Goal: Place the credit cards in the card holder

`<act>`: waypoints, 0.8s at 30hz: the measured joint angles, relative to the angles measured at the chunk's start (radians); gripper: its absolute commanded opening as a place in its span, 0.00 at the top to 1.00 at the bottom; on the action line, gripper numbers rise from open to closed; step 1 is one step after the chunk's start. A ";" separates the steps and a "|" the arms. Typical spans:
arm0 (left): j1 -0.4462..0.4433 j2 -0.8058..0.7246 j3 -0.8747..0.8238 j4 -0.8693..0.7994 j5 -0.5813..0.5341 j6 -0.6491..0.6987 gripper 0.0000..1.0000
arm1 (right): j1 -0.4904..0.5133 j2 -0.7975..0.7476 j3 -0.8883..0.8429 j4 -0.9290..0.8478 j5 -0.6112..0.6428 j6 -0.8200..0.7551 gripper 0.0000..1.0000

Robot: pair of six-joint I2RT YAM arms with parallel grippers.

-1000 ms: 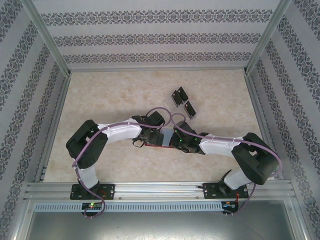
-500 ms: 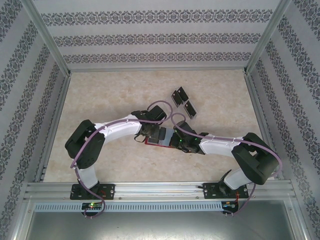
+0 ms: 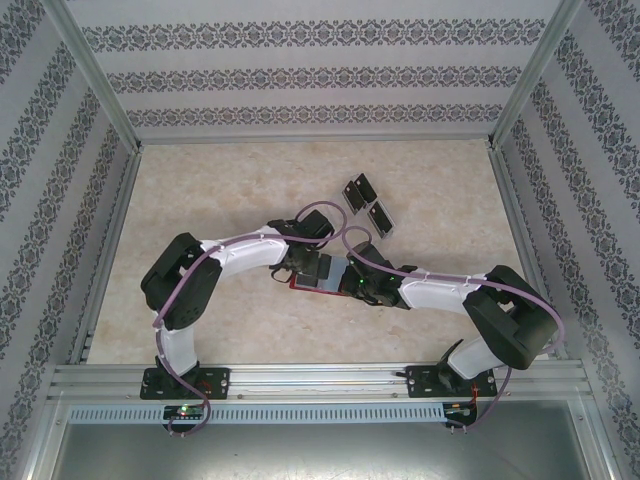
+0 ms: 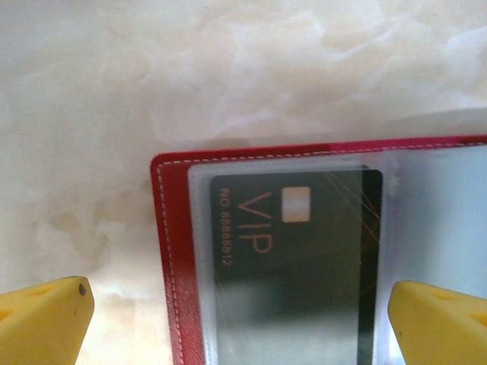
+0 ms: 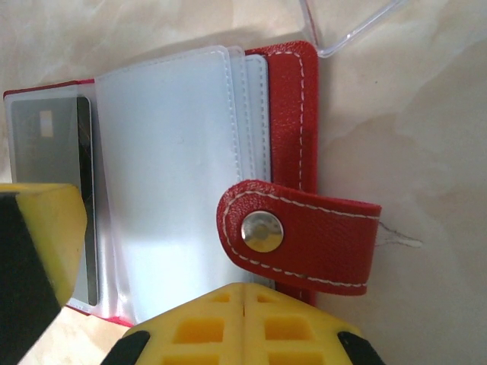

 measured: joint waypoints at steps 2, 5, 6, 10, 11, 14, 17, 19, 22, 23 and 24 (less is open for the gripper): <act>0.008 0.004 -0.001 0.005 0.001 0.000 0.00 | 0.000 0.000 -0.002 0.003 0.000 0.000 1.00; 0.022 0.008 -0.010 0.015 0.005 0.000 0.00 | 0.000 -0.002 -0.003 0.003 0.000 0.000 1.00; 0.027 0.008 -0.012 0.017 0.008 0.000 0.00 | 0.000 -0.002 -0.003 0.004 0.000 0.000 1.00; 0.035 0.008 -0.023 0.026 0.017 0.000 0.00 | 0.000 -0.002 -0.003 0.005 0.000 0.000 1.00; 0.035 0.008 -0.024 0.027 0.019 0.000 0.00 | 0.000 -0.002 -0.003 0.005 0.000 0.000 1.00; 0.037 0.008 -0.025 0.029 0.019 0.000 0.00 | 0.000 -0.002 -0.003 0.005 0.000 0.000 1.00; 0.041 0.005 -0.028 0.031 0.024 0.000 0.00 | 0.000 -0.002 -0.003 0.005 0.000 0.000 1.00; 0.041 -0.003 -0.033 0.032 0.026 0.001 0.00 | 0.000 -0.002 -0.003 0.005 0.000 0.000 1.00; 0.041 -0.028 -0.038 0.031 0.027 0.001 0.00 | 0.000 -0.002 -0.003 0.006 0.000 0.000 1.00; 0.041 -0.040 -0.038 0.032 0.027 0.001 0.00 | 0.000 -0.002 -0.003 0.006 -0.001 0.000 1.00; 0.042 -0.053 -0.038 0.031 0.027 0.001 0.00 | 0.000 -0.002 -0.003 0.006 -0.003 -0.003 1.00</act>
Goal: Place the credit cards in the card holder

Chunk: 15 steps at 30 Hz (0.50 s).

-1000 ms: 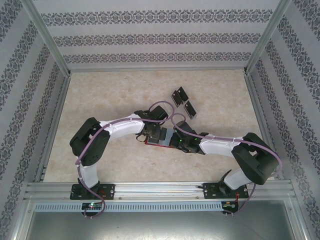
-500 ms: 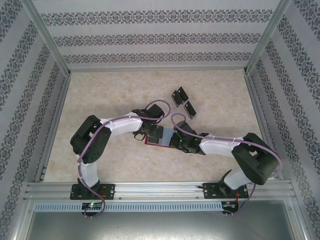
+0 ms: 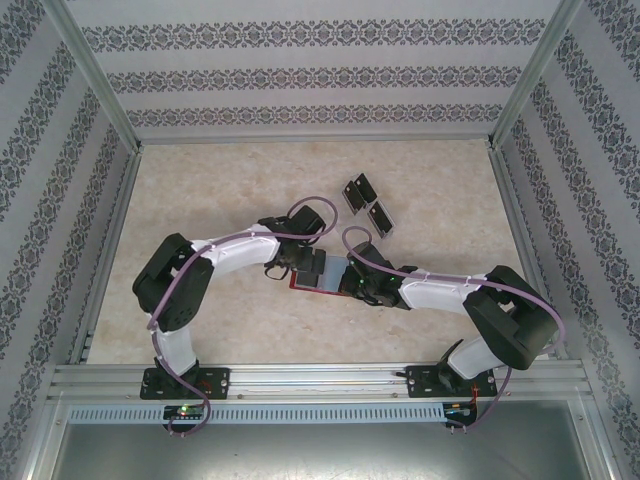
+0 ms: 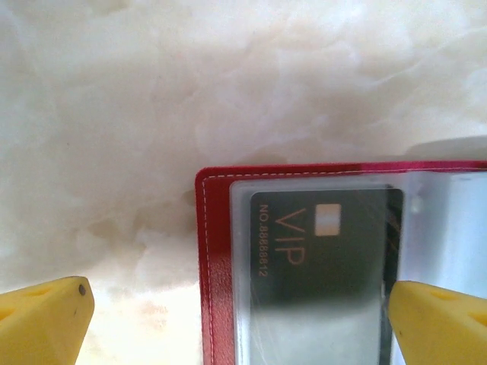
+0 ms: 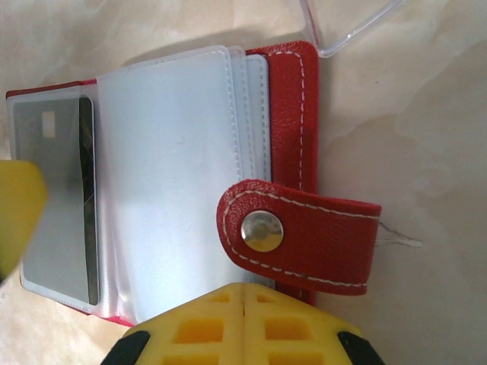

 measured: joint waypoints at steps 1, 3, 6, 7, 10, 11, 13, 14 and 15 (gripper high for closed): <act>0.003 -0.011 0.000 0.001 0.006 0.000 0.00 | -0.001 0.000 0.000 0.000 -0.002 -0.001 1.00; 0.019 -0.042 -0.008 0.009 0.024 -0.002 0.00 | -0.006 -0.002 0.002 -0.003 -0.013 -0.008 1.00; 0.057 -0.086 -0.040 0.023 0.050 -0.009 0.00 | -0.006 -0.012 0.012 -0.017 -0.033 -0.029 0.95; 0.070 -0.098 -0.051 0.026 0.056 -0.010 0.00 | -0.006 -0.019 0.020 -0.026 -0.040 -0.036 0.94; 0.100 -0.124 -0.085 0.031 0.069 -0.013 0.00 | -0.006 -0.049 0.070 -0.058 -0.063 -0.065 0.89; 0.109 -0.131 -0.099 0.032 0.072 -0.013 0.00 | -0.006 -0.060 0.092 -0.068 -0.070 -0.076 0.87; 0.121 -0.141 -0.121 0.033 0.079 -0.013 0.00 | -0.006 -0.085 0.137 -0.084 -0.079 -0.090 0.83; 0.124 -0.146 -0.132 0.037 0.083 -0.013 0.00 | -0.006 -0.100 0.157 -0.094 -0.080 -0.097 0.79; 0.129 -0.152 -0.145 0.042 0.091 -0.013 0.00 | -0.006 -0.115 0.175 -0.104 -0.080 -0.101 0.75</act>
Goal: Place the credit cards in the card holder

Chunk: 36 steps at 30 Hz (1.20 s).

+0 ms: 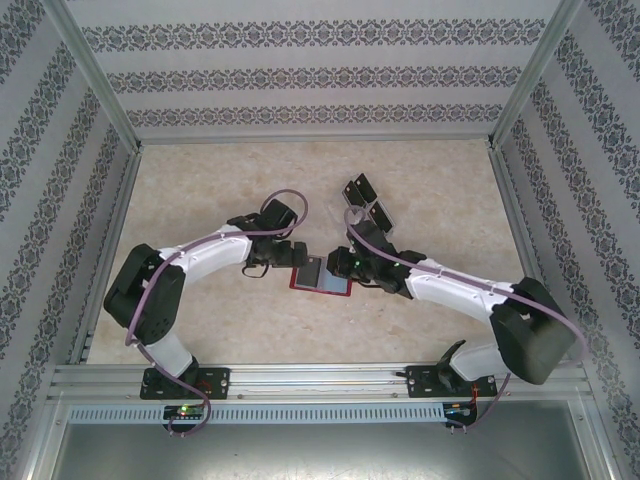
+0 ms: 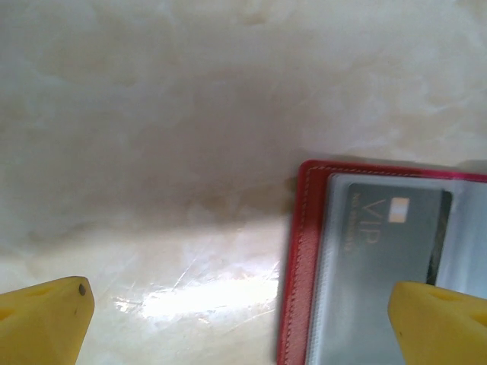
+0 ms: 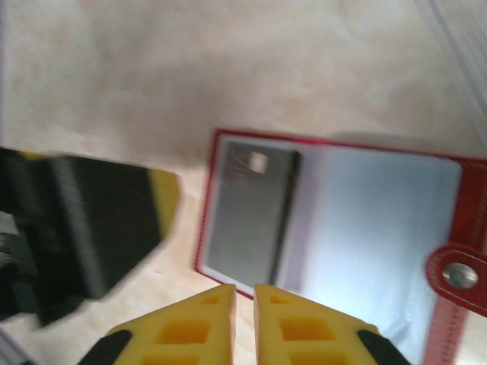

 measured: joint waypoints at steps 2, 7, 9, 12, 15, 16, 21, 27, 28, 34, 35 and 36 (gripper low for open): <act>0.013 -0.011 -0.022 0.008 0.021 -0.003 0.00 | 0.000 -0.028 0.020 -0.031 0.011 -0.007 0.66; 0.061 -0.026 -0.064 0.046 0.094 -0.018 0.00 | 0.000 -0.068 0.035 -0.179 0.116 -0.013 0.46; 0.081 -0.031 -0.090 0.077 0.142 -0.027 0.00 | 0.003 -0.066 0.035 -0.253 0.177 -0.014 0.43; 0.100 -0.032 -0.117 0.110 0.205 -0.044 0.00 | 0.016 -0.045 0.037 -0.325 0.251 -0.016 0.42; 0.105 -0.033 -0.127 0.140 0.256 -0.059 0.00 | 0.036 0.003 0.049 -0.365 0.307 -0.019 0.42; 0.105 -0.033 -0.129 0.150 0.272 -0.064 0.00 | 0.042 0.019 0.053 -0.369 0.319 -0.021 0.42; 0.105 -0.038 -0.140 0.199 0.330 -0.090 0.00 | 0.060 0.117 0.097 -0.380 0.373 -0.034 0.42; 0.105 -0.038 -0.154 0.239 0.375 -0.120 0.00 | 0.062 0.217 0.161 -0.379 0.417 -0.052 0.44; 0.105 -0.038 -0.155 0.243 0.378 -0.123 0.00 | 0.063 0.232 0.168 -0.378 0.421 -0.057 0.44; 0.105 -0.038 -0.162 0.263 0.381 -0.132 0.00 | 0.088 0.315 0.217 -0.384 0.446 -0.069 0.47; 0.105 -0.038 -0.162 0.263 0.383 -0.134 0.00 | 0.093 0.325 0.225 -0.388 0.449 -0.073 0.49; 0.105 -0.038 -0.162 0.264 0.384 -0.135 0.00 | 0.095 0.335 0.231 -0.393 0.455 -0.075 0.51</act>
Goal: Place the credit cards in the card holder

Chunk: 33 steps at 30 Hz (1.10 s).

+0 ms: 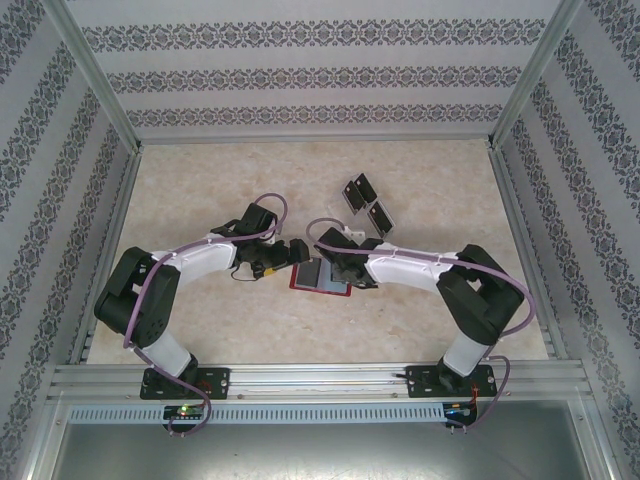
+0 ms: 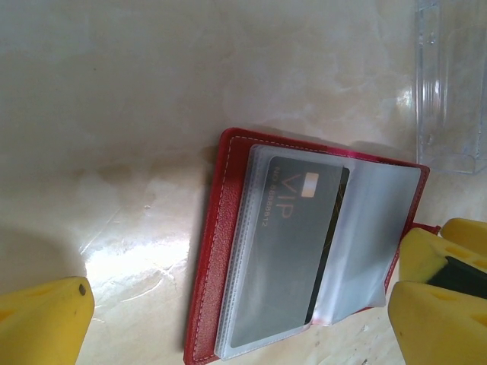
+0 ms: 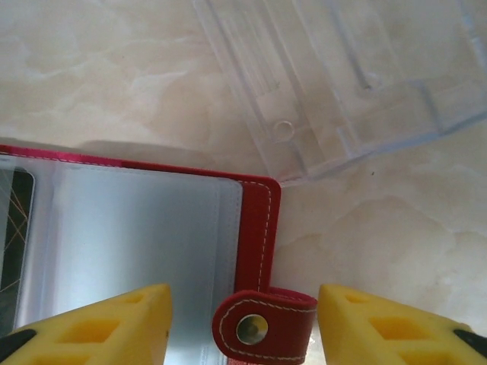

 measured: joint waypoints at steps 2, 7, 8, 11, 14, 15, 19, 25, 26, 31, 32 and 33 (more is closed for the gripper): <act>0.000 0.000 0.000 0.001 0.000 0.000 0.00 | 0.005 0.012 0.006 -0.009 0.010 -0.006 0.58; 0.000 0.000 0.000 0.002 0.004 -0.001 0.00 | 0.005 0.014 0.006 -0.034 0.036 -0.008 0.80; 0.000 0.000 0.000 0.002 0.005 -0.002 0.00 | 0.005 0.014 0.006 -0.036 0.040 -0.009 0.82; 0.000 0.000 0.000 0.002 0.008 -0.004 0.00 | 0.005 0.008 0.005 -0.041 0.050 -0.010 0.91; 0.000 0.000 0.000 0.002 0.015 -0.005 0.00 | 0.005 -0.007 0.004 -0.043 0.055 -0.010 1.00; 0.000 0.000 0.000 0.002 0.019 -0.006 0.00 | 0.005 -0.014 0.003 -0.043 0.054 -0.010 1.00; 0.000 0.001 0.000 0.009 0.034 -0.015 0.00 | 0.005 -0.059 -0.005 -0.032 0.040 -0.015 1.00; -0.006 0.024 0.000 0.049 0.064 -0.026 0.00 | 0.005 -0.133 -0.035 0.032 -0.004 -0.014 1.00; -0.009 0.030 0.000 0.059 0.069 -0.031 0.00 | 0.005 -0.141 -0.041 0.045 -0.012 -0.012 1.00; -0.034 0.066 0.000 0.107 0.089 -0.059 0.00 | 0.000 -0.156 -0.074 0.103 -0.059 0.000 1.00; -0.034 0.067 0.000 0.110 0.089 -0.063 0.00 | -0.003 -0.157 -0.080 0.111 -0.066 0.005 1.00; -0.033 0.067 0.000 0.115 0.090 -0.070 0.00 | -0.007 -0.158 -0.086 0.119 -0.074 0.010 1.00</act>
